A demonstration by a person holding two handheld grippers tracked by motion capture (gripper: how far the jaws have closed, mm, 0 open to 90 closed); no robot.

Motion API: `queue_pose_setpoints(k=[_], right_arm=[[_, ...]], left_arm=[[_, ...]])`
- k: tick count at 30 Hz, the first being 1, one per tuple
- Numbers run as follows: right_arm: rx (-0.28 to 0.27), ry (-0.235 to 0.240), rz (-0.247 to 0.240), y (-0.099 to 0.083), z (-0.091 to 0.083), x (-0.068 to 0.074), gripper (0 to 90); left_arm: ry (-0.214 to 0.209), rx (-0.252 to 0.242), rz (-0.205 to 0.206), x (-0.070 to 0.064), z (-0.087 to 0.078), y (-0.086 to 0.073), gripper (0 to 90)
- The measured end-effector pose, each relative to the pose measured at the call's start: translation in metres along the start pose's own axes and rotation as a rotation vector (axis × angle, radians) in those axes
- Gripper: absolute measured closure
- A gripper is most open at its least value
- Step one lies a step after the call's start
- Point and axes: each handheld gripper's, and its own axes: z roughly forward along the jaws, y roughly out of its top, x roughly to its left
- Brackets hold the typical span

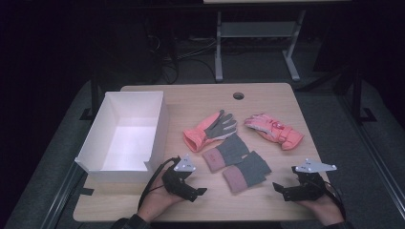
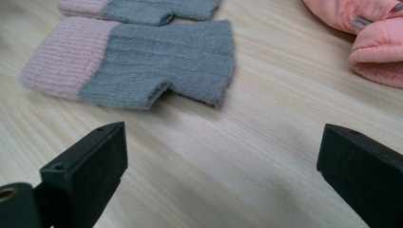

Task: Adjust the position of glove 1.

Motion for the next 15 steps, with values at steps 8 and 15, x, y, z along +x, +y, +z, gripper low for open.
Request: queue_pose_setpoints(k=[8,15], right_arm=[[0.016,0.019,0.017,-0.0005,0.0002,-0.0011,2.7],[-0.008,0.021,0.007,0.0059,-0.0044,0.0034,14.5]], left_arm=[[0.003,-0.011,-0.023,0.0017,0.0006,0.0002,13.1],[0.000,0.003,0.001,-0.0019,-0.0012,-0.0003,13.4]])
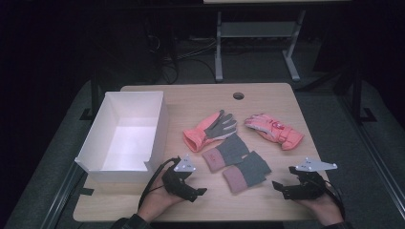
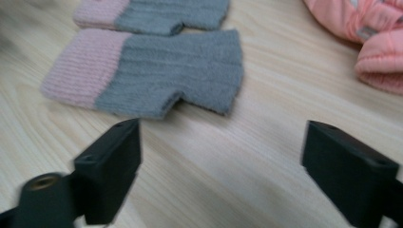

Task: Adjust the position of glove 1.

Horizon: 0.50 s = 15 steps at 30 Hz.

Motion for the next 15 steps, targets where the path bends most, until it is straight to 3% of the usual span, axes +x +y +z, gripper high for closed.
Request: queue_pose_setpoints(k=[5,6,7,8,15], right_arm=[[-0.015,0.012,0.000,0.004,-0.003,0.004,25.7],[-0.013,0.022,0.000,0.006,-0.002,0.005,33.8],[-0.013,0.022,0.000,0.006,-0.002,0.005,33.8],[-0.017,0.031,-0.002,0.008,-0.002,0.006,42.5],[-0.024,0.092,-0.021,0.022,0.004,0.013,74.5]], left_arm=[[-0.004,-0.003,-0.001,0.001,-0.001,0.000,13.6],[-0.003,-0.006,0.000,0.001,-0.001,0.000,13.6],[-0.002,-0.001,0.006,0.002,-0.002,0.000,13.6],[-0.004,-0.003,0.006,0.001,-0.002,0.000,13.6],[-0.006,-0.006,-0.002,0.003,-0.002,0.000,13.9]])
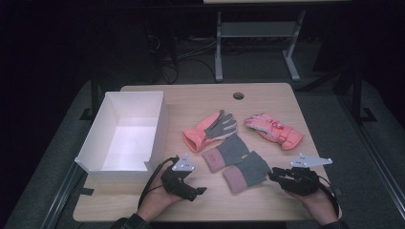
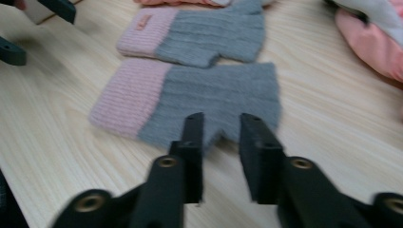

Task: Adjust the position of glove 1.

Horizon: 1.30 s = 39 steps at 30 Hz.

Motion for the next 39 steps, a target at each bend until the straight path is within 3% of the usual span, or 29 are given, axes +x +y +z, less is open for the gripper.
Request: queue_pose_setpoints(k=[4,16,22,28,35,39], right_arm=[[0.020,0.037,-0.023,0.006,0.008,0.005,90.0],[0.043,0.099,-0.067,0.023,0.034,0.015,90.0],[0.074,0.092,-0.107,0.031,0.051,0.018,90.0],[0.115,0.080,-0.116,0.037,0.070,0.019,90.0],[0.176,0.075,-0.143,0.033,0.080,0.021,90.0],[0.186,0.079,-0.134,0.032,0.080,0.021,90.0]], left_arm=[[0.000,-0.002,0.000,-0.001,0.001,0.000,13.9],[0.002,0.005,0.014,-0.002,0.002,0.001,13.9],[-0.003,-0.002,0.009,-0.003,0.002,0.001,13.9],[-0.005,-0.004,0.007,-0.002,0.002,0.001,13.9],[-0.006,0.005,0.018,-0.003,0.001,0.001,13.9],[-0.004,0.002,0.017,-0.004,0.001,0.001,13.9]])
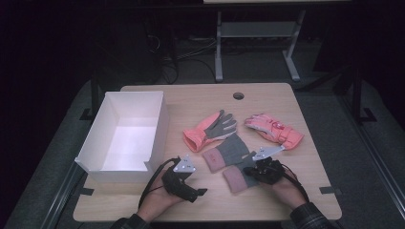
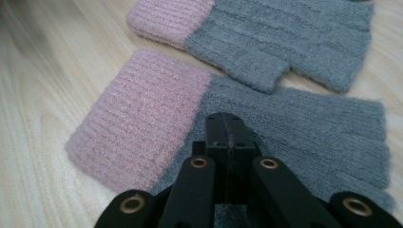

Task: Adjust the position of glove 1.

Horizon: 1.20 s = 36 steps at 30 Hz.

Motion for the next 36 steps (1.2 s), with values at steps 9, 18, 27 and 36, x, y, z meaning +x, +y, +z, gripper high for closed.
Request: queue_pose_setpoints(k=[9,18,27,36], right_arm=[[0.011,0.042,-0.009,-0.006,-0.003,0.016,90.0],[0.015,0.103,-0.069,0.000,0.007,0.043,90.0],[0.008,0.127,-0.111,0.009,0.017,0.058,90.0],[-0.069,0.110,-0.054,0.005,-0.005,0.037,66.5]], left_arm=[[0.002,-0.002,-0.004,0.000,0.000,0.000,13.9],[-0.003,0.005,-0.005,0.001,0.000,0.000,13.9],[0.000,0.001,-0.001,0.000,0.000,0.000,14.2],[0.000,0.001,-0.001,0.001,0.000,0.000,14.7]])
